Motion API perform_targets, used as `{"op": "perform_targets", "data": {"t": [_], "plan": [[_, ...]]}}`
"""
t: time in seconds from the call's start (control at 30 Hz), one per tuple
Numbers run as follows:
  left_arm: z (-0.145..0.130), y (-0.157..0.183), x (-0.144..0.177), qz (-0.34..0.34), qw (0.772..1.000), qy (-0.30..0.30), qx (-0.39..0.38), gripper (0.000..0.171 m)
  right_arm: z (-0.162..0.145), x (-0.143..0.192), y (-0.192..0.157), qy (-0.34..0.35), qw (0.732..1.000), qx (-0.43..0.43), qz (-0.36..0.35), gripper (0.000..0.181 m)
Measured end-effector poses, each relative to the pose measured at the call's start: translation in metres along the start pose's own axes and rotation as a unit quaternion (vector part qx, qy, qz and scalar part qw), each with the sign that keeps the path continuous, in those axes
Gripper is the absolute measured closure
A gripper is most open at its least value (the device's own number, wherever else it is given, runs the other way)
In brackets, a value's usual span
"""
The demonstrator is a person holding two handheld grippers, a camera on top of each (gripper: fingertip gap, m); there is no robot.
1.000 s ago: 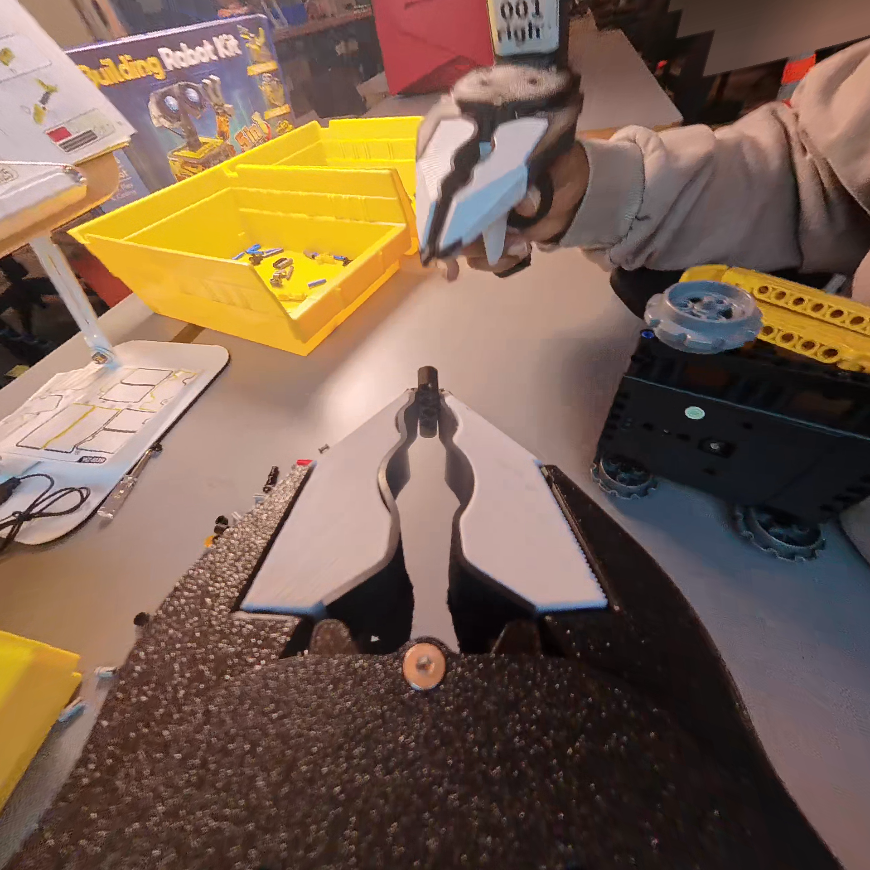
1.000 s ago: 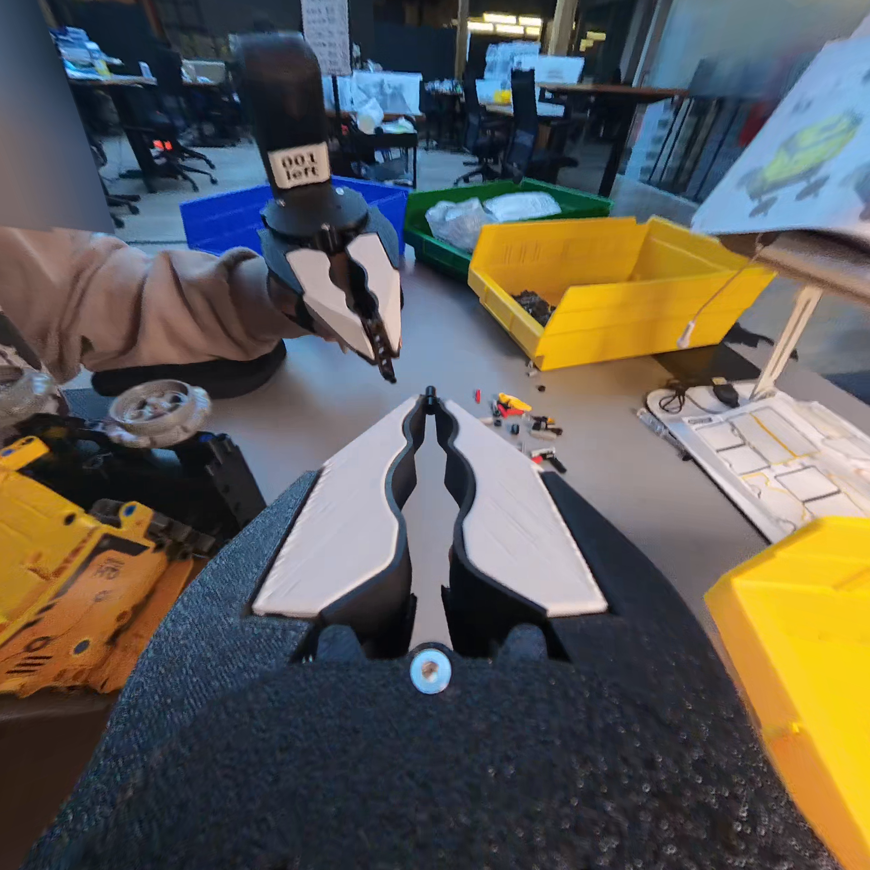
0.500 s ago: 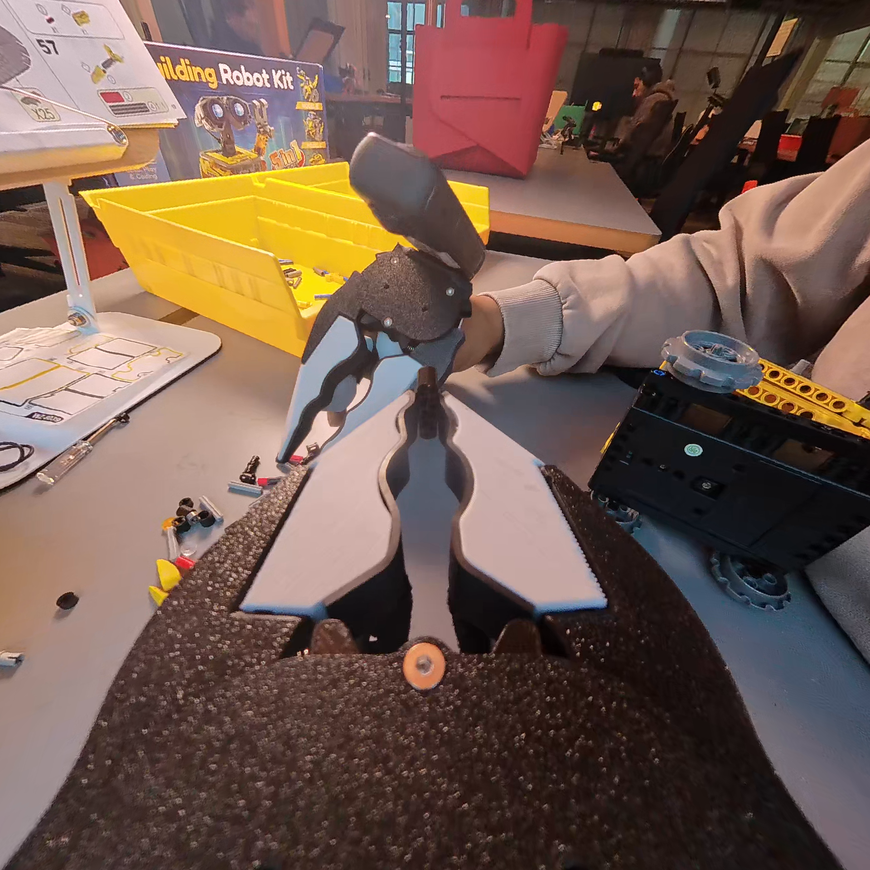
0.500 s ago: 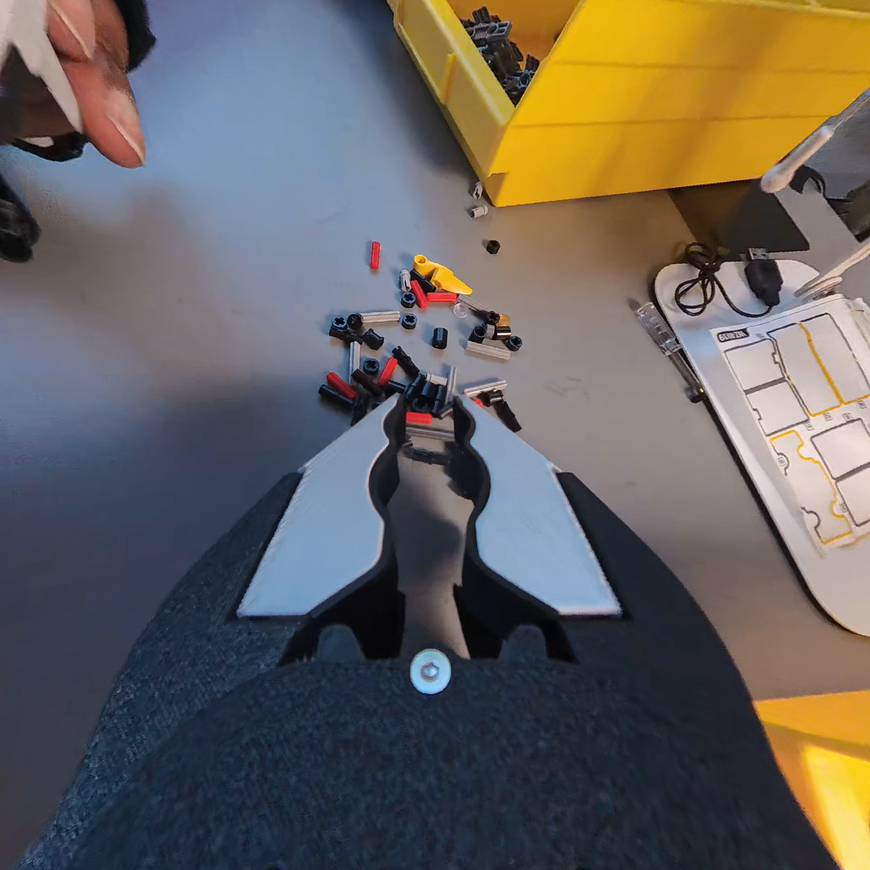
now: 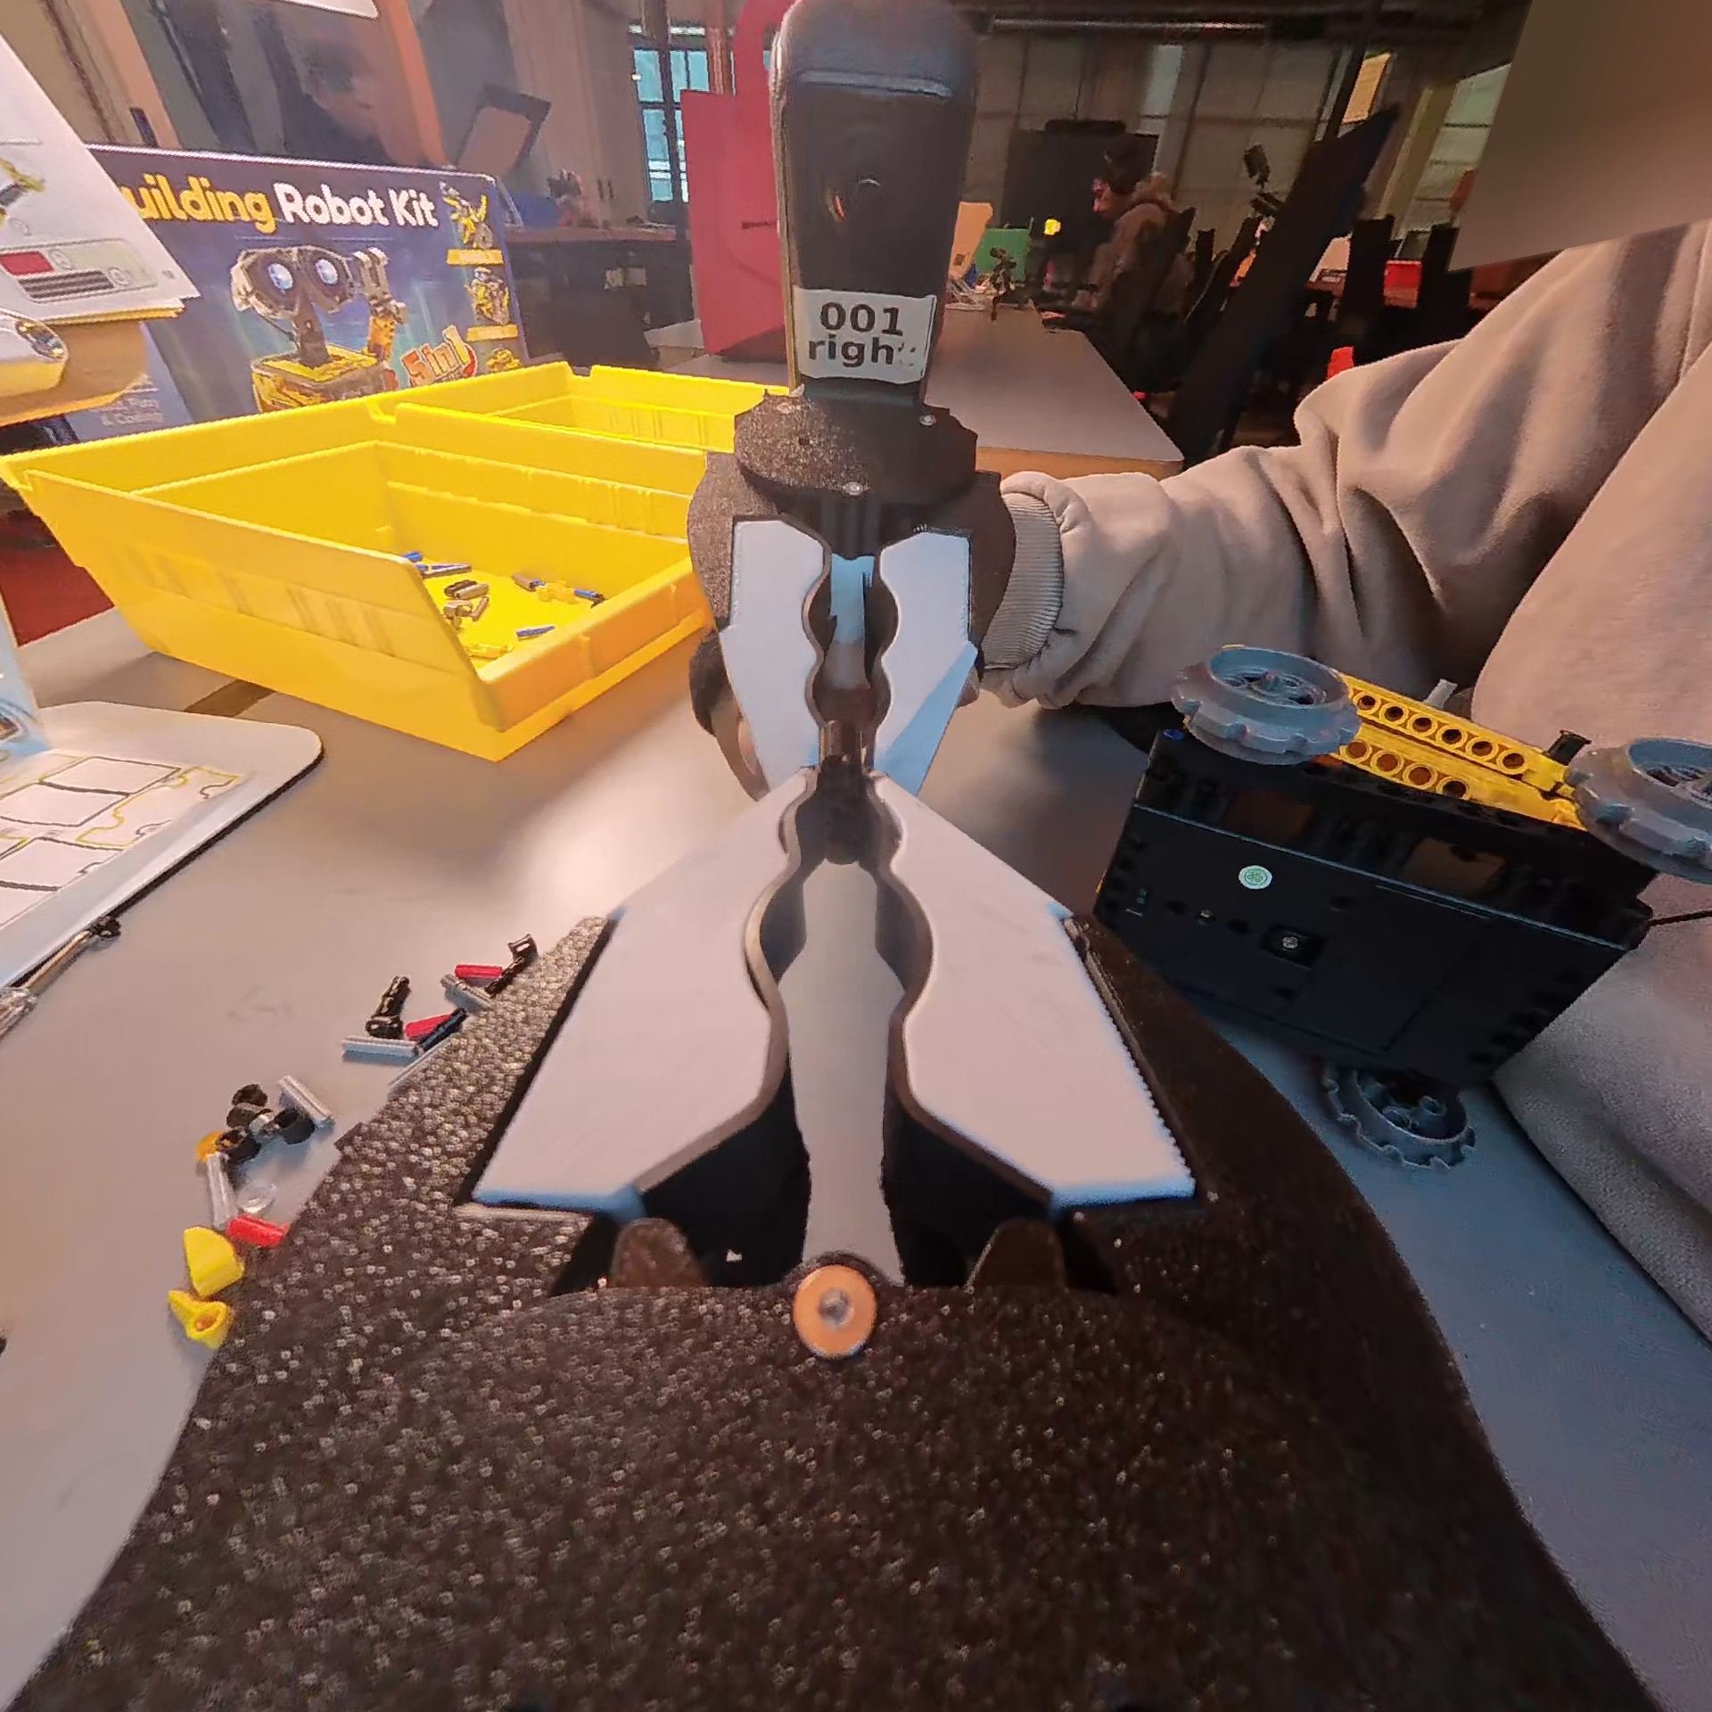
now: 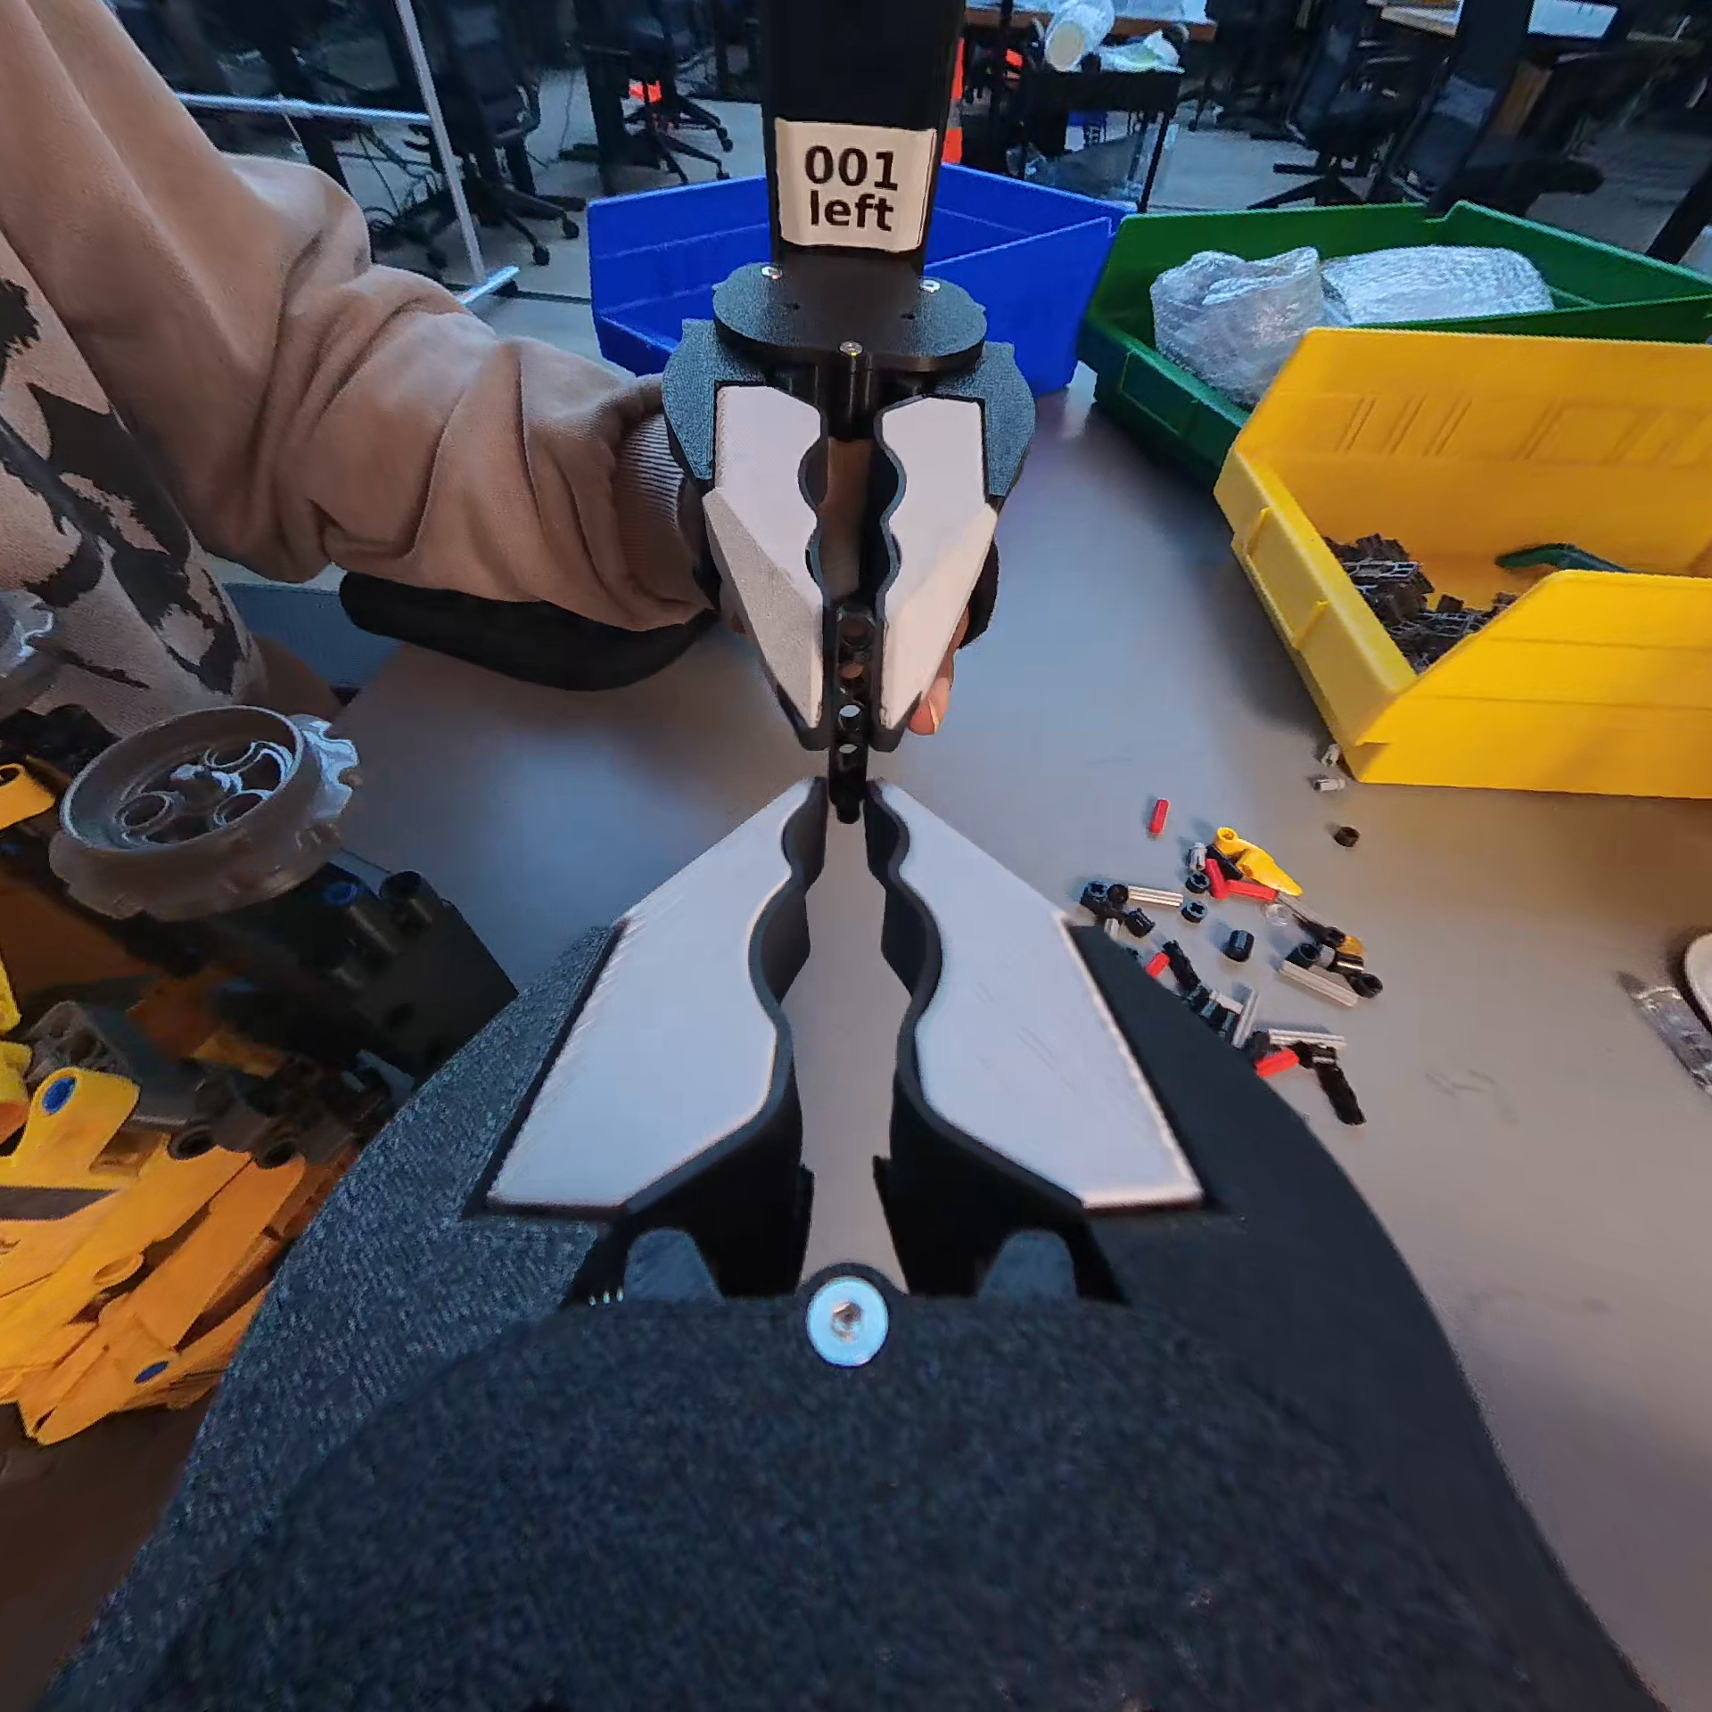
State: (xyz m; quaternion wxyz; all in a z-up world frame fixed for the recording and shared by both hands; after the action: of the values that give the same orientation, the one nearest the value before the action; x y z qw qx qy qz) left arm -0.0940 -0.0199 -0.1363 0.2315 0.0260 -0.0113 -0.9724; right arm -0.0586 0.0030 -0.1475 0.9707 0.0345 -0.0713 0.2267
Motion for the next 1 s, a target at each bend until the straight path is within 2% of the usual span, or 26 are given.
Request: {"op": "perform_targets", "data": {"t": [0.4, 0.8, 1.0], "plan": [[-0.0066, 0.0000, 0.0004, -0.005, 1.000, -0.023, -0.001, 0.164, -0.0026, 0.0061, 0.0001, -0.005, 1.000, 0.000, 0.007, 0.177], [-0.0056, 0.0006, 0.0007, -0.007, 1.000, -0.019, -0.002, 0.164, -0.0037, 0.0060, -0.0006, -0.007, 1.000, 0.000, 0.006, 0.179], [-0.0074, 0.0034, 0.0016, -0.009, 0.999, -0.028, -0.022, 0.164, -0.0049, 0.0056, -0.0021, -0.007, 1.000, -0.008, 0.015, 0.179]]}}
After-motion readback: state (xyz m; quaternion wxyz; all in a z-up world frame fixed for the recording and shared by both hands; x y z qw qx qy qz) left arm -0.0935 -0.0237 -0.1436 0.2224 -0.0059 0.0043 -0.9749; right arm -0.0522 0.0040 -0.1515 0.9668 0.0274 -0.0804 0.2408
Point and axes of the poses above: each gripper's, where its closed fingertips meet, x back along the fingers, z out of its top, y = z × x across the jaws, the point moved 3 cm from there along x, back along the fingers, and after that the axes turned 10 degrees about y, right-handed, at the moved point
